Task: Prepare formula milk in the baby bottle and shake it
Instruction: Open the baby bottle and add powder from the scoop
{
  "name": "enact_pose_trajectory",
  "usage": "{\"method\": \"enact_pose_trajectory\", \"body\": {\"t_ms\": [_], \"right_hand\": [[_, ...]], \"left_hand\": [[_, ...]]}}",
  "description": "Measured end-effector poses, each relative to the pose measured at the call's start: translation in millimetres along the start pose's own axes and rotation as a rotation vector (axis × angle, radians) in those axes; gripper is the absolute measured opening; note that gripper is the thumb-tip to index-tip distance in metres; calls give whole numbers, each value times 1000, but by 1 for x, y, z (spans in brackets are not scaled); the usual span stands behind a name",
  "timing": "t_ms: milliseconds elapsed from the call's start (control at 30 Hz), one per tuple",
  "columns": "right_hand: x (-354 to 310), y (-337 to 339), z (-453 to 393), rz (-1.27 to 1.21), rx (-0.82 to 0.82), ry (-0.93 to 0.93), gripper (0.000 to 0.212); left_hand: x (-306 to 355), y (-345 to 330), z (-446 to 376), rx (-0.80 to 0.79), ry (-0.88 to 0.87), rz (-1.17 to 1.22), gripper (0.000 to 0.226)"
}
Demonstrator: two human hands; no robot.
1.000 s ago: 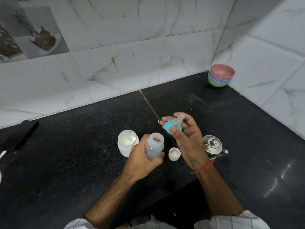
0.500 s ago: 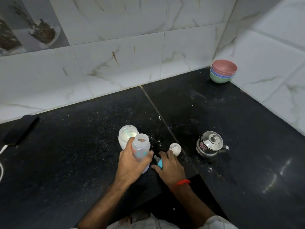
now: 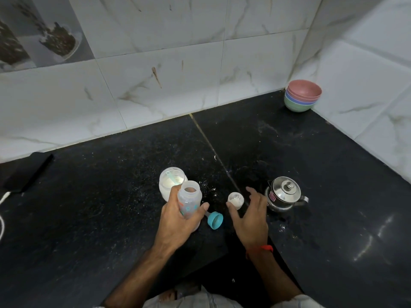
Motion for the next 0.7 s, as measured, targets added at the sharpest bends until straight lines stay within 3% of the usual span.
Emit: {"method": "enact_pose_trajectory", "body": {"t_ms": [100,200,333,500,700], "right_hand": [[16,-9,-16,71,-141,-12,81],[21,-14,-24,77,-168,25,61],[16,-8,-30,-94,-163,55,52],[1,13,-39,-394,-155,125,60],[-19,41,-40,-416,-60,296,70]], "left_hand": [[0,-5,-4,-55,-25,0,53],[-3,-10,-9,-98,-33,-14,49],[-6,-17,-10,-141,-39,-17,47],[-11,-24,-11,-173,-69,-47,46],[-19,-31,-13,-191,-85,-105,48]]}}
Point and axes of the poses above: each hand's wrist, its own z-axis away from the middle knuckle, its own y-axis out of the back of the hand, x = y × z, the point moved 3 cm from there along -z, towards the middle knuckle, and after that the axes turned 2 degrees about z, right-handed, at the moved point
